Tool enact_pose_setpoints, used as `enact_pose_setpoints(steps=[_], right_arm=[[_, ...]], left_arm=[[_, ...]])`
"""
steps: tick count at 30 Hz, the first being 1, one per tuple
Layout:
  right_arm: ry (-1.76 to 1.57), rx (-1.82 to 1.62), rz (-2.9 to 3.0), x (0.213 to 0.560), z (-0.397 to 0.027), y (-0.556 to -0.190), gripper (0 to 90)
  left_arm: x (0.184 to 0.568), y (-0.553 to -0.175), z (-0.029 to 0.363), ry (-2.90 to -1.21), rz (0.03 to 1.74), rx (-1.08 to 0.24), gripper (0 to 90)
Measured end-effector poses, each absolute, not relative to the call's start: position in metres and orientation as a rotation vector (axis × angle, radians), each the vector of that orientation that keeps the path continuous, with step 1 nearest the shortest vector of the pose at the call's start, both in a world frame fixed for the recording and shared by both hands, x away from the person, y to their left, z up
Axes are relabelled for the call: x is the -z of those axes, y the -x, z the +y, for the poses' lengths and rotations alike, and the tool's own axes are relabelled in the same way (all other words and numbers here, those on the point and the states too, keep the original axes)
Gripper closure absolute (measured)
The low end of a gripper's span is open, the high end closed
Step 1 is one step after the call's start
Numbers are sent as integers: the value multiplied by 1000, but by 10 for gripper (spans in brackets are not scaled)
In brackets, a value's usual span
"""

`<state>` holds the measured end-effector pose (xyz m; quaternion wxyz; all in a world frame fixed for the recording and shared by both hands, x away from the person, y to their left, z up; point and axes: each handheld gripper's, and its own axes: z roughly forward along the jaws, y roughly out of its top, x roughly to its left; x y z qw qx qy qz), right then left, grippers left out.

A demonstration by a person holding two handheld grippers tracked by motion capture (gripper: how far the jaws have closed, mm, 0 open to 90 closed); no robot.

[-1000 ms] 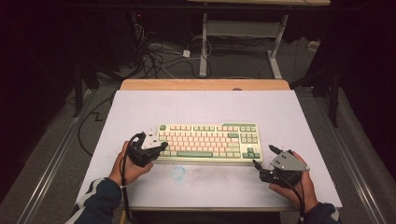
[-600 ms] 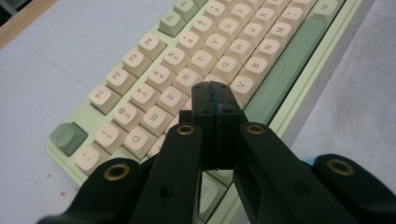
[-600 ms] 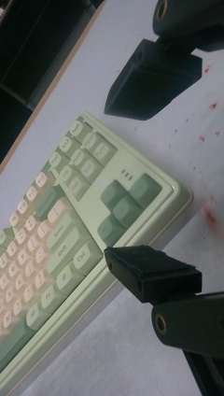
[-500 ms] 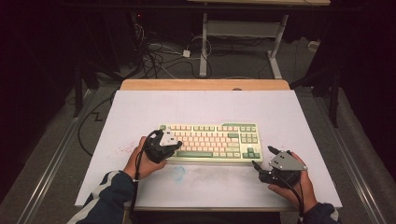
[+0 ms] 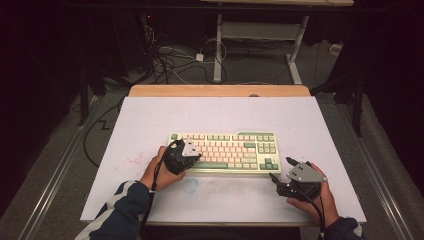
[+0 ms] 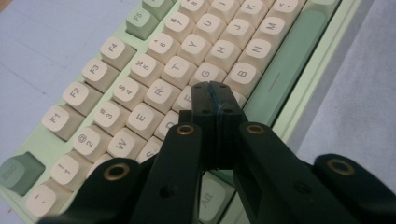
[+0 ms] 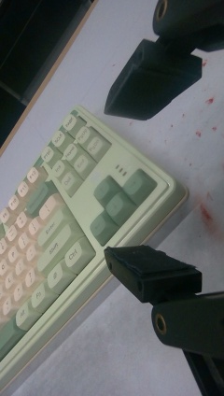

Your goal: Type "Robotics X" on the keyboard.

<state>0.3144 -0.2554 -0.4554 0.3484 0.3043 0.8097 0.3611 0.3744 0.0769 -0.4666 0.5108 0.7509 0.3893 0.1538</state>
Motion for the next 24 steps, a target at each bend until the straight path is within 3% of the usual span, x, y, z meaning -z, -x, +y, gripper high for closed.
enact_pose_setpoints(steps=[24], right_arm=[[-802, -903, 2105, 457, -256, -316, 284]], left_arm=[[462, -374, 82, -1793, 927, -416, 870]])
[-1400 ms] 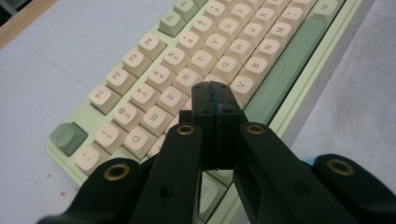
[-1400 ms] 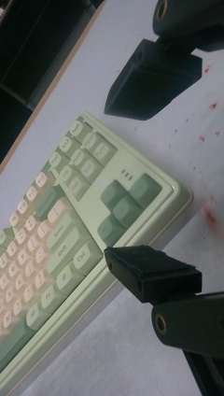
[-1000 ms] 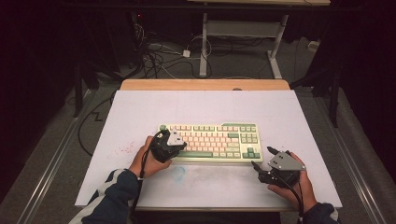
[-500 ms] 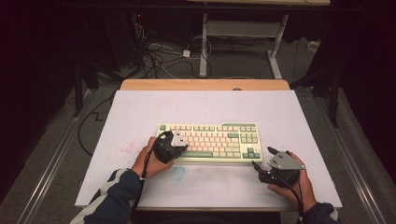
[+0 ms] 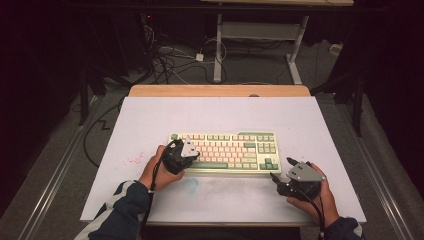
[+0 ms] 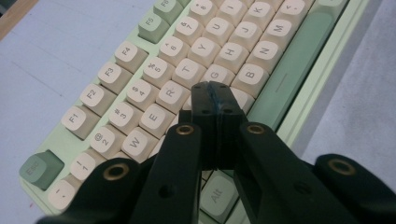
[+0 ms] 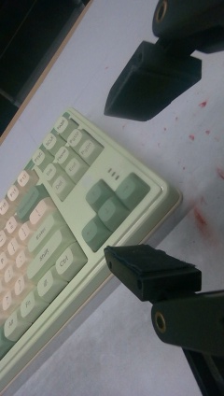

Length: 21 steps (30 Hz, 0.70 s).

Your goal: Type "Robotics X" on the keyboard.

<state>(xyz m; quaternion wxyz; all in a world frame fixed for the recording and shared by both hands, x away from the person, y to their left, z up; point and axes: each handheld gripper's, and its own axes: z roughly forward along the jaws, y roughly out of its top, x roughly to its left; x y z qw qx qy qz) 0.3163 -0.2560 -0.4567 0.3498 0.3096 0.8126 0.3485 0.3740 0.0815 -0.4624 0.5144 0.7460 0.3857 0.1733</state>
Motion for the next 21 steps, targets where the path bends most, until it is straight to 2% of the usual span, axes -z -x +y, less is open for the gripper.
enact_pose_setpoints(steps=[21], right_arm=[[-798, -895, 2113, 457, -255, -316, 283]], left_arm=[[461, -388, 95, -1762, 987, -434, 869]])
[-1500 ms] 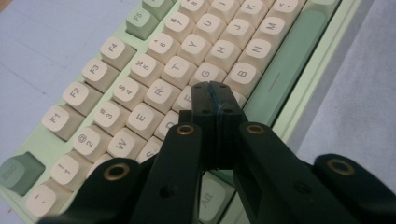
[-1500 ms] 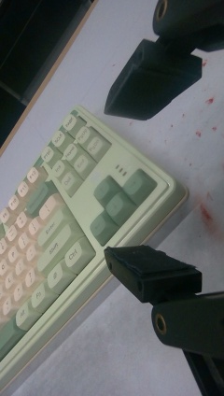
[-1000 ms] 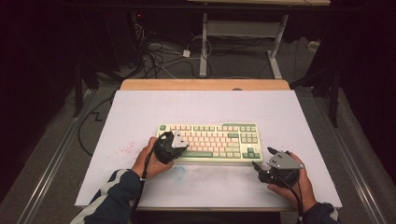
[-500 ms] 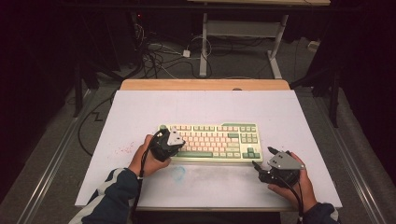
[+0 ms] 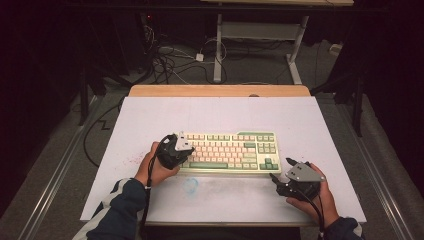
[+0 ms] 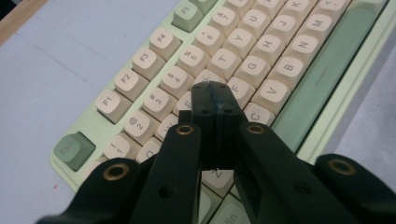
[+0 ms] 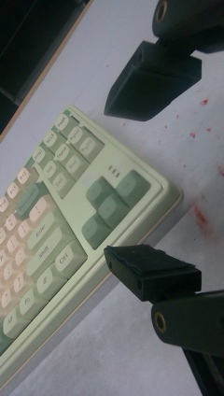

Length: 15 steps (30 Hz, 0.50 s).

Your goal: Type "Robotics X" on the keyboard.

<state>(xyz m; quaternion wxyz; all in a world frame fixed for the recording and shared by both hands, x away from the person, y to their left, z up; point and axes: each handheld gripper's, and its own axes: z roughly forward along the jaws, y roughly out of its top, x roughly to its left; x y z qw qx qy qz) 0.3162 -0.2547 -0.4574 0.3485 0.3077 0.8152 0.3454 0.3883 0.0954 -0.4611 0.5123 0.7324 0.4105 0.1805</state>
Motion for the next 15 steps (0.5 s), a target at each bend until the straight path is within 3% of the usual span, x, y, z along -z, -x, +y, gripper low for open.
enact_pose_setpoints(steps=[15], right_arm=[[-791, -887, 2129, 459, -254, -316, 284]], left_arm=[[468, -394, 97, -1777, 1019, -431, 867]])
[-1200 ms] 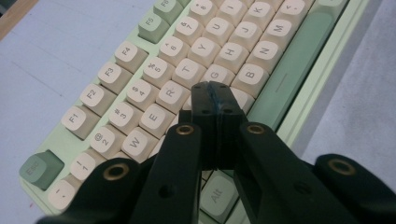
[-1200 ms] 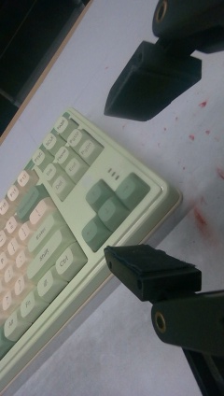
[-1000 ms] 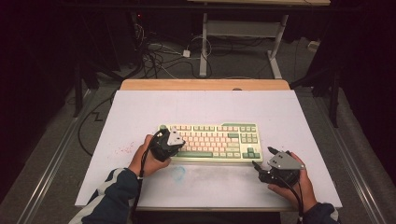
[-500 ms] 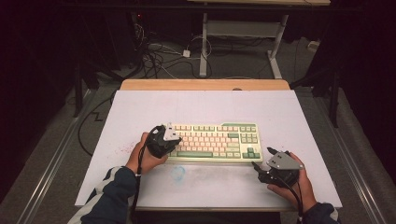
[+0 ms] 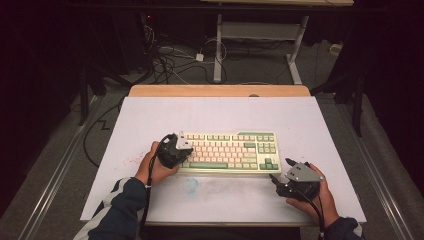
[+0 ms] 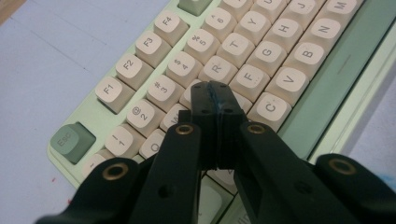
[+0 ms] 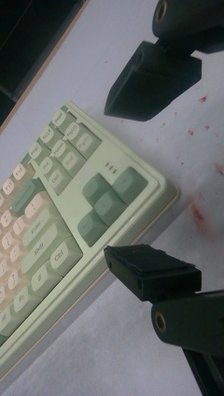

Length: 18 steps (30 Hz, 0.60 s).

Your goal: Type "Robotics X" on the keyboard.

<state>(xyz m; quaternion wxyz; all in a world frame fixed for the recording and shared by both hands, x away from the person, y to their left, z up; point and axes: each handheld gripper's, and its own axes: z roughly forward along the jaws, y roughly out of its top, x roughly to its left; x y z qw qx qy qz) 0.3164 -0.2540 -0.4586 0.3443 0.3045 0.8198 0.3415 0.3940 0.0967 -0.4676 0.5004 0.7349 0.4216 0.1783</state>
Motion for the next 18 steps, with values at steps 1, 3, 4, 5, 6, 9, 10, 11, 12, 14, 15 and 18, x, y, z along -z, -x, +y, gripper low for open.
enact_pose_setpoints(steps=[1, 3, 4, 5, 6, 9, 10, 11, 12, 14, 15, 18], right_arm=[[-788, -885, 2130, 459, -254, -316, 284], [-787, -884, 2129, 458, -254, -316, 284], [-786, -885, 2126, 458, -254, -316, 284], [-787, -887, 2121, 458, -254, -316, 285], [-789, -890, 2118, 458, -254, -316, 285], [-790, -889, 2116, 457, -255, -316, 285], [-786, -887, 2117, 458, -255, -316, 285], [-786, -886, 2118, 458, -255, -316, 285], [-786, -885, 2118, 458, -255, -316, 285], [-786, -886, 2121, 458, -254, -316, 286], [-789, -885, 2121, 458, -254, -316, 286], [-787, -883, 2122, 458, -255, -316, 286]], left_arm=[[469, -394, 96, -1782, 1026, -426, 867], [470, -394, 97, -1784, 1022, -427, 869], [470, -394, 96, -1788, 1022, -431, 869], [470, -394, 96, -1791, 1020, -436, 869], [470, -393, 96, -1793, 1017, -442, 866], [467, -392, 96, -1787, 1002, -450, 859], [466, -392, 96, -1790, 999, -453, 859], [466, -392, 96, -1783, 1001, -448, 859], [466, -392, 96, -1785, 1000, -451, 856], [467, -392, 96, -1790, 1002, -458, 852], [467, -392, 97, -1791, 1002, -460, 851], [465, -391, 98, -1776, 994, -462, 822]])
